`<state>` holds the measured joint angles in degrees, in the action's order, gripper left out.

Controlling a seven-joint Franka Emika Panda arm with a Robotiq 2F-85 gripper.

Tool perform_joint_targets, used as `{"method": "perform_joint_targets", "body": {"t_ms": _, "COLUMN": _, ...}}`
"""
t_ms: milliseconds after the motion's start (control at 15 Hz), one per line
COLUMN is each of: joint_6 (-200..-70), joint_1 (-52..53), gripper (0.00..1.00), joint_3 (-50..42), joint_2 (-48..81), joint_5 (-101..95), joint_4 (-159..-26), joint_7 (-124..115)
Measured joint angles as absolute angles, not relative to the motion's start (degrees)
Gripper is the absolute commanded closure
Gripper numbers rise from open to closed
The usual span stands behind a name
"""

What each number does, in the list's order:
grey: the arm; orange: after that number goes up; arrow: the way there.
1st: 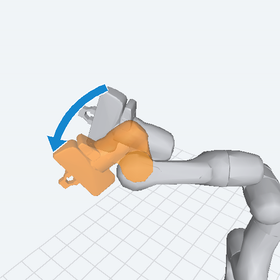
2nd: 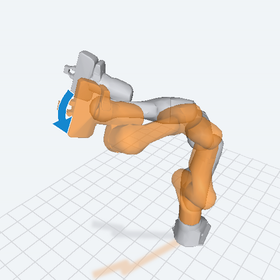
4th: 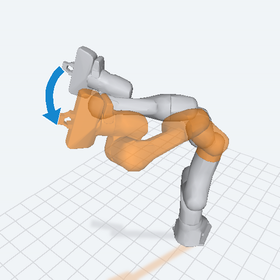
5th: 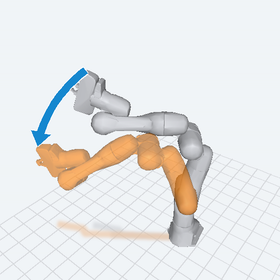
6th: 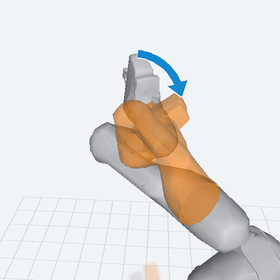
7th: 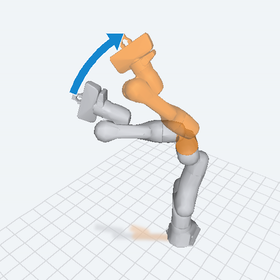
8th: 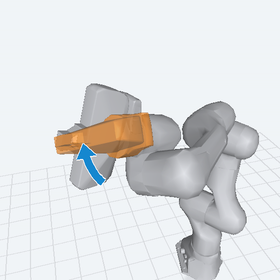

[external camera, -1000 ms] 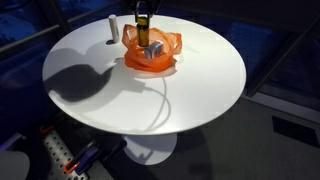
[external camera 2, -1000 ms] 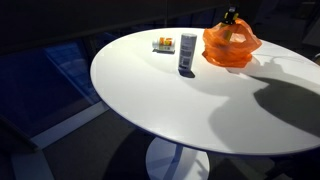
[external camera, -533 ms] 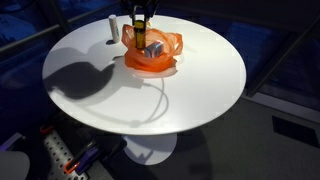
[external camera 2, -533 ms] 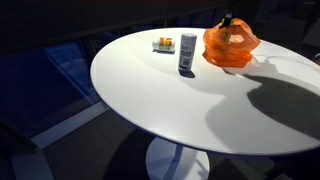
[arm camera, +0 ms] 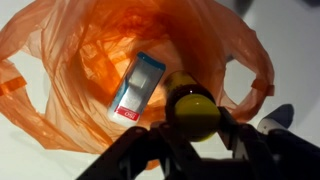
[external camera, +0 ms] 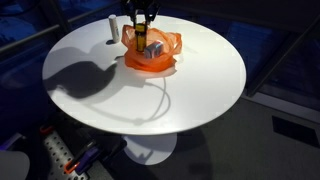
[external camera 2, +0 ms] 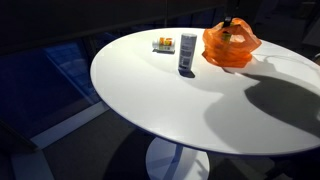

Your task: Put the yellow and black container in the orange plastic bag

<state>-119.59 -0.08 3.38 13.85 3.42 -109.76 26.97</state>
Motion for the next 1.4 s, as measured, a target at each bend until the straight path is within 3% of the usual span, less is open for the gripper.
{"method": "perform_joint_targets", "body": {"t_ms": 67, "joint_6": -119.7, "joint_1": -0.1, "gripper": 0.31, "joint_3": 3.4, "joint_2": 14.0, "joint_5": 3.4, "joint_4": -109.8, "joint_7": 27.0}}
{"method": "perform_joint_targets", "body": {"t_ms": 200, "joint_6": -119.7, "joint_1": -0.1, "gripper": 0.23, "joint_3": 3.4, "joint_2": 14.1, "joint_5": 3.4, "joint_4": -109.8, "joint_7": 27.0}}
{"method": "perform_joint_targets", "body": {"t_ms": 400, "joint_6": -119.4, "joint_1": -0.1, "gripper": 0.01, "joint_3": 3.5, "joint_2": 14.1, "joint_5": 3.4, "joint_4": -109.8, "joint_7": 27.1}}
{"method": "perform_joint_targets", "body": {"t_ms": 1400, "joint_6": -105.4, "joint_1": 0.0, "gripper": 0.00, "joint_3": 4.7, "joint_2": 4.5, "joint_5": 5.8, "joint_4": -109.5, "joint_7": 28.6}}
